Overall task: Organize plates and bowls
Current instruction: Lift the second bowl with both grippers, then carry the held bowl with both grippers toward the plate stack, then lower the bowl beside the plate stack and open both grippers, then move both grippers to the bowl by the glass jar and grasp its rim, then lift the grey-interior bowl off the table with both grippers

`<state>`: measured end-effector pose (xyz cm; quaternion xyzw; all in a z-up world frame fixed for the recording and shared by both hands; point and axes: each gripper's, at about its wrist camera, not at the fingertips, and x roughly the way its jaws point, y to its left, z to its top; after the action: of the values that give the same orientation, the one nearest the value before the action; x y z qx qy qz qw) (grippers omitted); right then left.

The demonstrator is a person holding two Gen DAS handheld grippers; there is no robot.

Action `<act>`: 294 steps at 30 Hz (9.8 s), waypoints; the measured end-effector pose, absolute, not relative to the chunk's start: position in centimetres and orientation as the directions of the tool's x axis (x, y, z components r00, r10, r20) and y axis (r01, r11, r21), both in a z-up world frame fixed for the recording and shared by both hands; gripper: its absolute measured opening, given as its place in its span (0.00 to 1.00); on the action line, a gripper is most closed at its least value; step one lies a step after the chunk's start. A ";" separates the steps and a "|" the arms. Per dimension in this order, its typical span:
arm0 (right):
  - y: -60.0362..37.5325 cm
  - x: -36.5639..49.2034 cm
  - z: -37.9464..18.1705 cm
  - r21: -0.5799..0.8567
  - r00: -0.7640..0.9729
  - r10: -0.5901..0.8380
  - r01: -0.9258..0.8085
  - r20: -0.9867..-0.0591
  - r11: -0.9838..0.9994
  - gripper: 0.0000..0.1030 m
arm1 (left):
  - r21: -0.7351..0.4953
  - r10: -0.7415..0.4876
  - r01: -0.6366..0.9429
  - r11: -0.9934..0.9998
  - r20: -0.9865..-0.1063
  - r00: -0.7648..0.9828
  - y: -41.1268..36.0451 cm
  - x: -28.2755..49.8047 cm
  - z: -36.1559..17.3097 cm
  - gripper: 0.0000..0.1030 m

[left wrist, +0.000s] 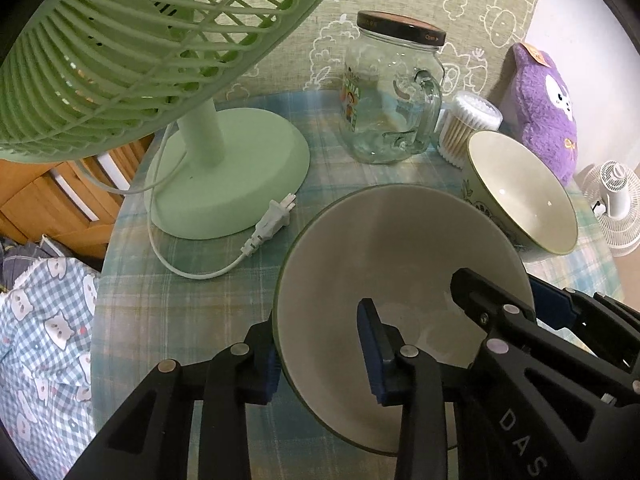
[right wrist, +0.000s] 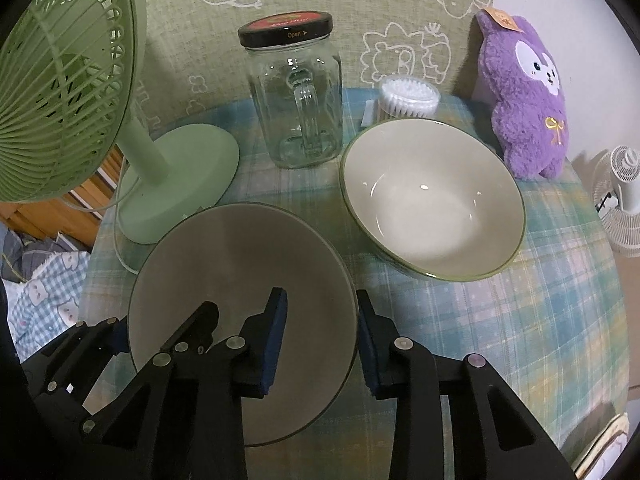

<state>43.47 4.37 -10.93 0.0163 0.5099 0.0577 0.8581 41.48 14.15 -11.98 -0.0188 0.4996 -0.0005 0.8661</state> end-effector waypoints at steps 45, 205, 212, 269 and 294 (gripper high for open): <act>-2.7 29.8 -0.9 0.125 0.539 0.179 -0.136 -0.823 0.983 0.36 | -0.020 0.031 -0.082 0.996 -0.816 0.578 7.6 28.5 -2.3 0.32; -13.0 45.1 0.6 0.072 0.628 0.193 -0.212 -0.754 0.975 0.62 | 0.005 0.102 -0.149 0.989 -0.755 0.648 0.3 42.2 -0.3 0.83; -12.1 48.5 -2.8 0.105 0.607 0.220 -0.219 -0.764 0.970 0.53 | -0.032 0.085 -0.175 0.984 -0.780 0.619 0.8 45.2 -3.5 0.81; -9.5 46.8 -7.6 0.102 0.499 0.181 -0.182 -0.847 0.978 0.15 | 0.022 0.098 -0.148 0.989 -0.845 0.526 1.4 43.6 -8.5 0.19; -10.9 33.2 3.2 0.129 0.605 0.149 -0.078 -0.782 0.989 0.15 | 0.007 0.050 -0.071 0.997 -0.768 0.639 0.9 31.8 1.8 0.19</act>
<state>33.16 -10.93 3.16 0.0408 0.4396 0.0634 0.8950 31.80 0.86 1.76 -0.0120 0.4237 0.0335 0.9051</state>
